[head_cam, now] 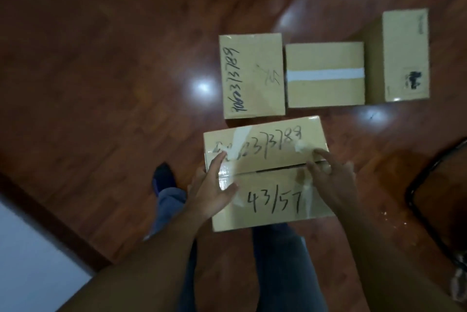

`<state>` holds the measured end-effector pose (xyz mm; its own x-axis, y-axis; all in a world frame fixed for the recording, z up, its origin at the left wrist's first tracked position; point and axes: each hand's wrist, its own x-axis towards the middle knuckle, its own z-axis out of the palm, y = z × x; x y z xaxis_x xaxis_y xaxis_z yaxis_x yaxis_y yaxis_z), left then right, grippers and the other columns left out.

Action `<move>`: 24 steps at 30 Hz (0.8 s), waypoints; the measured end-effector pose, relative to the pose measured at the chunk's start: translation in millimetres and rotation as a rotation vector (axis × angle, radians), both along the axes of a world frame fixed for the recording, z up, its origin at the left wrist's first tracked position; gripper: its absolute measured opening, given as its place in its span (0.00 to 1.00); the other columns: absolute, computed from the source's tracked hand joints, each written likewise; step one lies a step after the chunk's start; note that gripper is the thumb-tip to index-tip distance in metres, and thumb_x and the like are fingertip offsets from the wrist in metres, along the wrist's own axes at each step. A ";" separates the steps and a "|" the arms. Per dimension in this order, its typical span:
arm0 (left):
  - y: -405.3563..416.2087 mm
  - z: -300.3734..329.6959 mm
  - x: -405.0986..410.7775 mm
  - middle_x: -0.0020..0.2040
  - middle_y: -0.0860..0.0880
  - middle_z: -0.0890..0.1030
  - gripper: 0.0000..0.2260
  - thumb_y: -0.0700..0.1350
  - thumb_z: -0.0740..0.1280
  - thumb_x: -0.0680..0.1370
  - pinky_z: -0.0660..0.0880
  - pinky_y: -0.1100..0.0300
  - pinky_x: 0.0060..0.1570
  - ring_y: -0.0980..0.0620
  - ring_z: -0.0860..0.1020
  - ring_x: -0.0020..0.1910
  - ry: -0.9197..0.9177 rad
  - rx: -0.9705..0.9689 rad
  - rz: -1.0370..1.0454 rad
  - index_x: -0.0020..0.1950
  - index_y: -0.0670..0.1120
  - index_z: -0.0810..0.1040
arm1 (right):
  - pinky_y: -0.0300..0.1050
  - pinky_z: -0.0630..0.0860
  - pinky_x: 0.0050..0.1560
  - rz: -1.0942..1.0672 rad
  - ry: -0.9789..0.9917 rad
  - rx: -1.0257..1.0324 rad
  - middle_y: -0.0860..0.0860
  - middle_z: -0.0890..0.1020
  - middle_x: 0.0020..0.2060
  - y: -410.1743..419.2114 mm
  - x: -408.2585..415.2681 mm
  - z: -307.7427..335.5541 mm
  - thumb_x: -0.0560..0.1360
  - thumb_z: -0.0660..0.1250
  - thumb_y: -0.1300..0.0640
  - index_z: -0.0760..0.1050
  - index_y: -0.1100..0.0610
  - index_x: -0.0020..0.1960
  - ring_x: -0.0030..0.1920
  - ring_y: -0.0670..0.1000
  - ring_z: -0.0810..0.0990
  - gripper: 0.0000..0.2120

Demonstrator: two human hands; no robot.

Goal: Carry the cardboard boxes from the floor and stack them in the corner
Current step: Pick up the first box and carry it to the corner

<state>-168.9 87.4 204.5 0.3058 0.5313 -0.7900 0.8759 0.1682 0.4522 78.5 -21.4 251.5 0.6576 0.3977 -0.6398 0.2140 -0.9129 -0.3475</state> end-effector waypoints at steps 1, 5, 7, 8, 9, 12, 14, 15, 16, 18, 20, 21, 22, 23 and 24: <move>13.9 27.3 -18.6 0.69 0.46 0.67 0.34 0.65 0.66 0.72 0.67 0.46 0.65 0.40 0.69 0.68 0.006 0.028 0.029 0.72 0.74 0.50 | 0.49 0.68 0.60 0.022 -0.005 0.012 0.49 0.64 0.55 17.9 -18.4 31.1 0.78 0.66 0.50 0.73 0.49 0.69 0.61 0.56 0.69 0.19; 91.1 136.5 -108.8 0.62 0.48 0.70 0.31 0.61 0.68 0.71 0.70 0.47 0.66 0.44 0.70 0.66 -0.194 0.132 0.179 0.69 0.77 0.57 | 0.59 0.66 0.70 0.067 -0.067 0.083 0.55 0.67 0.61 90.3 -93.5 138.2 0.76 0.64 0.48 0.72 0.41 0.69 0.66 0.63 0.66 0.21; 134.7 185.6 -157.6 0.60 0.50 0.70 0.30 0.56 0.69 0.73 0.70 0.53 0.65 0.47 0.71 0.65 -0.263 0.195 0.195 0.72 0.72 0.61 | 0.55 0.67 0.68 0.098 -0.079 0.138 0.55 0.67 0.58 125.1 -133.2 186.5 0.76 0.65 0.48 0.72 0.40 0.69 0.64 0.61 0.69 0.21; 154.9 209.8 -180.4 0.61 0.50 0.71 0.29 0.56 0.69 0.74 0.70 0.53 0.64 0.48 0.71 0.65 -0.273 0.238 0.191 0.72 0.70 0.62 | 0.53 0.67 0.67 0.107 -0.078 0.170 0.54 0.67 0.56 143.5 -154.4 209.3 0.75 0.65 0.47 0.72 0.40 0.69 0.63 0.60 0.70 0.22; 173.1 233.4 -202.2 0.63 0.50 0.71 0.29 0.56 0.68 0.75 0.70 0.50 0.65 0.49 0.70 0.66 -0.274 0.289 0.188 0.73 0.70 0.62 | 0.51 0.67 0.66 0.114 -0.081 0.210 0.52 0.66 0.55 162.8 -176.7 231.2 0.75 0.65 0.47 0.72 0.40 0.69 0.63 0.59 0.70 0.22; 215.0 295.8 -265.7 0.66 0.53 0.70 0.28 0.61 0.64 0.74 0.68 0.47 0.66 0.52 0.66 0.66 -0.260 0.468 0.224 0.73 0.72 0.59 | 0.46 0.68 0.60 0.158 -0.077 0.337 0.50 0.66 0.54 219.4 -243.3 285.5 0.75 0.66 0.47 0.72 0.40 0.68 0.61 0.54 0.71 0.22; 233.2 335.1 -309.7 0.69 0.57 0.68 0.27 0.61 0.64 0.75 0.66 0.51 0.63 0.54 0.64 0.66 -0.264 0.587 0.287 0.73 0.72 0.59 | 0.43 0.69 0.57 0.193 -0.065 0.475 0.48 0.66 0.53 245.6 -275.3 318.3 0.75 0.67 0.47 0.73 0.40 0.67 0.57 0.50 0.71 0.20; 240.9 352.7 -330.9 0.69 0.59 0.67 0.27 0.61 0.64 0.76 0.63 0.52 0.63 0.55 0.63 0.67 -0.286 0.645 0.334 0.73 0.71 0.60 | 0.40 0.69 0.54 0.213 -0.058 0.570 0.46 0.67 0.52 257.5 -286.0 333.1 0.76 0.66 0.47 0.73 0.39 0.67 0.55 0.47 0.72 0.19; 248.3 366.5 -350.4 0.70 0.61 0.66 0.27 0.62 0.63 0.75 0.61 0.53 0.64 0.55 0.63 0.68 -0.324 0.684 0.393 0.73 0.71 0.61 | 0.38 0.69 0.50 0.235 -0.050 0.653 0.44 0.68 0.52 270.3 -294.6 346.3 0.77 0.66 0.45 0.73 0.38 0.67 0.54 0.45 0.72 0.19; 263.2 387.0 -377.0 0.72 0.61 0.65 0.29 0.64 0.64 0.72 0.63 0.53 0.66 0.55 0.65 0.69 -0.441 0.684 0.535 0.73 0.70 0.61 | 0.36 0.67 0.50 0.313 0.019 0.733 0.43 0.65 0.55 302.0 -306.5 360.0 0.77 0.65 0.43 0.66 0.35 0.71 0.55 0.44 0.70 0.24; 279.8 391.1 -388.2 0.72 0.58 0.62 0.32 0.63 0.68 0.71 0.67 0.55 0.63 0.56 0.67 0.68 -0.495 0.621 0.595 0.73 0.70 0.60 | 0.38 0.68 0.52 0.391 0.146 0.687 0.39 0.59 0.58 339.1 -318.3 357.6 0.74 0.68 0.42 0.60 0.33 0.73 0.60 0.46 0.67 0.30; 288.5 388.6 -390.9 0.73 0.58 0.61 0.33 0.61 0.70 0.71 0.67 0.55 0.63 0.55 0.66 0.69 -0.471 0.587 0.591 0.73 0.71 0.59 | 0.42 0.71 0.53 0.443 0.182 0.639 0.39 0.58 0.58 357.4 -324.8 353.9 0.73 0.69 0.41 0.60 0.32 0.73 0.61 0.49 0.68 0.32; 297.8 384.0 -393.3 0.73 0.57 0.60 0.33 0.60 0.71 0.72 0.68 0.54 0.63 0.54 0.66 0.69 -0.441 0.565 0.582 0.73 0.71 0.59 | 0.45 0.73 0.53 0.509 0.202 0.588 0.40 0.57 0.59 375.3 -330.2 349.2 0.71 0.70 0.39 0.59 0.32 0.72 0.62 0.51 0.68 0.34; 308.0 378.4 -397.1 0.74 0.56 0.60 0.34 0.59 0.72 0.72 0.68 0.52 0.65 0.52 0.66 0.70 -0.413 0.557 0.575 0.74 0.71 0.59 | 0.47 0.73 0.53 0.576 0.224 0.545 0.41 0.56 0.60 392.4 -335.2 344.6 0.70 0.71 0.40 0.58 0.32 0.73 0.63 0.53 0.68 0.35; 318.5 373.5 -401.8 0.75 0.54 0.61 0.35 0.58 0.72 0.73 0.68 0.51 0.67 0.52 0.66 0.71 -0.385 0.556 0.578 0.74 0.70 0.59 | 0.48 0.73 0.54 0.619 0.244 0.511 0.42 0.56 0.64 407.8 -339.1 338.5 0.71 0.72 0.42 0.57 0.33 0.74 0.64 0.53 0.67 0.37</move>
<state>-570.8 405.9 578.0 0.0619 0.9609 -0.2700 0.4925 0.2059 0.8456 -260.6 386.4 590.0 0.0916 0.9208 -0.3790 0.4900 -0.3731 -0.7879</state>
